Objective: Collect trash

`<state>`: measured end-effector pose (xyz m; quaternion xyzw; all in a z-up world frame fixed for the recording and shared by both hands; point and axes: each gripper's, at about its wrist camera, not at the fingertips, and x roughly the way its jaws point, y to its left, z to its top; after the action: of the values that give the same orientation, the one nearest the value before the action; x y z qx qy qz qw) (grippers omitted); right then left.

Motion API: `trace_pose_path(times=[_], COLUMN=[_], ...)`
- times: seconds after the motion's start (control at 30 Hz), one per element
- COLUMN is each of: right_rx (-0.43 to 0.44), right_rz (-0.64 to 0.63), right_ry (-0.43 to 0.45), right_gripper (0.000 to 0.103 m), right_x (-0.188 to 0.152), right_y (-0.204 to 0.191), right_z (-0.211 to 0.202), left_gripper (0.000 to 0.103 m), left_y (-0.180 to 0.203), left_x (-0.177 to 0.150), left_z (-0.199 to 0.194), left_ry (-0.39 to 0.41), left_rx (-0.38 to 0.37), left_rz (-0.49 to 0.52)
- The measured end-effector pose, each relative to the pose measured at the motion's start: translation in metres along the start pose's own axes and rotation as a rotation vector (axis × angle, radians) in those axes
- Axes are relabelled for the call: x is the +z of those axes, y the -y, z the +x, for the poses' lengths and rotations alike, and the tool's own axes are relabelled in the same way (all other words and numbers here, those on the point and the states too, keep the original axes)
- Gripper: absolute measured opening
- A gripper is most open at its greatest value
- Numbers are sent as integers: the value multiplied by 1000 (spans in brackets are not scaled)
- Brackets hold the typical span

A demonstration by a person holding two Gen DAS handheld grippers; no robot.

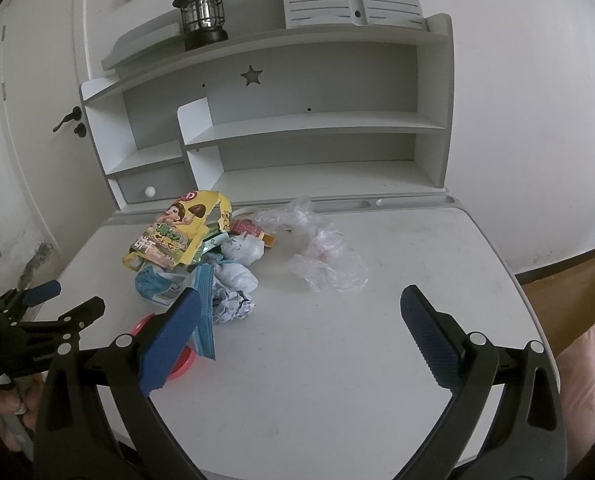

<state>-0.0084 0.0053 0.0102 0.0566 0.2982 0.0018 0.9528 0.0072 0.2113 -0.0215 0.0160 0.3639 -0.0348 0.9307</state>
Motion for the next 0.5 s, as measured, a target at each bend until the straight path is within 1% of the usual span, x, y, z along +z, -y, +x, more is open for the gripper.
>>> trace_pose_path(times=[0.5], right_rx=[3], right_rz=[3], right_ry=[-7], right_gripper=[97], right_x=[0], right_y=[-2], right_z=[0], left_gripper=[97], left_y=[-2], left_x=[0], left_z=[0], left_ry=[-1], left_rx=[4], left_rz=[-1])
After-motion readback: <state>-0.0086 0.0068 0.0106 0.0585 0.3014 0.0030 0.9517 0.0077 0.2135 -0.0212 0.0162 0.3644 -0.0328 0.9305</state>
